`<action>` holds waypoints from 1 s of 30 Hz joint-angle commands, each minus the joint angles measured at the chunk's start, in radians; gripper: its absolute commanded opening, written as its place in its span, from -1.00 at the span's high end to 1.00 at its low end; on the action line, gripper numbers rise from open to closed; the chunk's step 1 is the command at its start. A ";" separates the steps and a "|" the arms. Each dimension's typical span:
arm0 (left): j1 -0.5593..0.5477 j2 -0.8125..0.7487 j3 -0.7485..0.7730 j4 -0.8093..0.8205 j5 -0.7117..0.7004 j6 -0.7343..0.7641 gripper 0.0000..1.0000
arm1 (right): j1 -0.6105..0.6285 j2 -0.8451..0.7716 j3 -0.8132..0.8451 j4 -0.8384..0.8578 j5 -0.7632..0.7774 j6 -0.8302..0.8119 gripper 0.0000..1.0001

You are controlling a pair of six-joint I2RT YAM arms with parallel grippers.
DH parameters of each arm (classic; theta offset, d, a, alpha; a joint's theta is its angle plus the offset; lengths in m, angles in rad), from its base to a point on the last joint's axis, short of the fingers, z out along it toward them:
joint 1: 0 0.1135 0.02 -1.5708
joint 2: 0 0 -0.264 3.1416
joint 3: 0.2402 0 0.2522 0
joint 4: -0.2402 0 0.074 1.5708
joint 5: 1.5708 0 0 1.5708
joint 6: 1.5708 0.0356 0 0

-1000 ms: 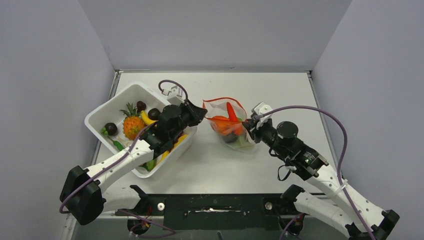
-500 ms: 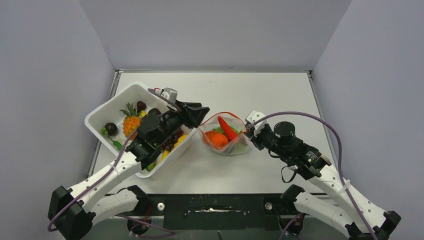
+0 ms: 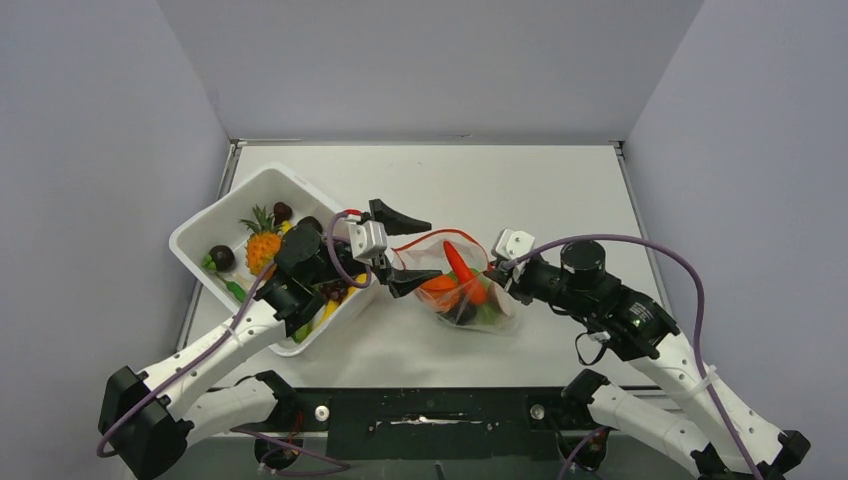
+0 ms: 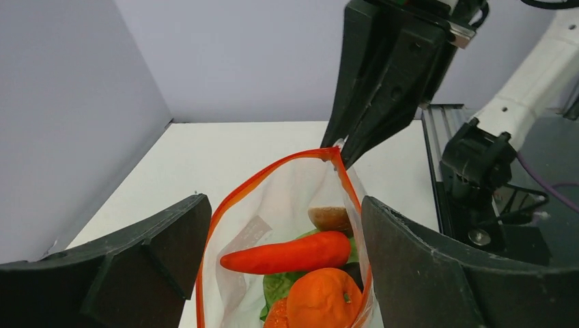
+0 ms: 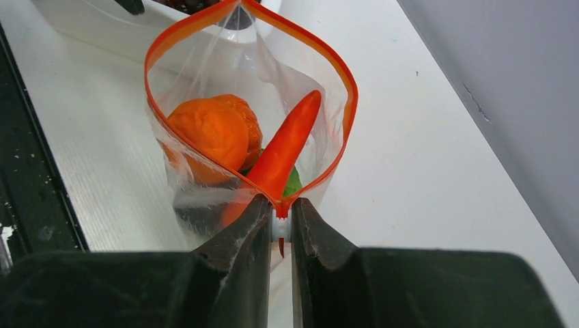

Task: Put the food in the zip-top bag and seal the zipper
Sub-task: Zip the zipper food storage bag at the center of the board.

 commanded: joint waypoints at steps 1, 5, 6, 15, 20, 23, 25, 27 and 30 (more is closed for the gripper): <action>-0.003 0.016 0.087 0.036 0.182 0.082 -0.65 | -0.004 0.004 0.095 -0.012 -0.094 -0.062 1.00; -0.007 0.068 0.157 -0.067 0.294 0.134 -0.68 | -0.002 0.036 0.124 -0.050 -0.124 -0.079 1.00; -0.011 0.084 0.175 -0.090 0.317 0.142 -0.68 | -0.003 0.043 0.128 -0.050 -0.135 -0.079 1.00; -0.091 0.188 0.237 -0.215 0.307 0.240 -0.72 | -0.002 0.064 0.145 0.013 -0.173 -0.081 1.00; -0.125 0.243 0.270 -0.282 0.215 0.335 -0.71 | -0.002 0.079 0.156 0.003 -0.202 -0.102 1.00; -0.131 0.267 0.281 -0.307 0.190 0.387 -0.65 | -0.002 0.082 0.157 -0.001 -0.206 -0.103 1.00; -0.131 0.272 0.280 -0.312 0.197 0.400 -0.62 | -0.001 0.079 0.157 -0.004 -0.208 -0.103 1.00; -0.132 0.274 0.273 -0.309 0.204 0.410 -0.59 | -0.001 0.072 0.153 -0.004 -0.209 -0.104 1.00; -0.132 0.276 0.275 -0.318 0.205 0.420 -0.52 | -0.002 0.062 0.146 0.002 -0.211 -0.106 1.00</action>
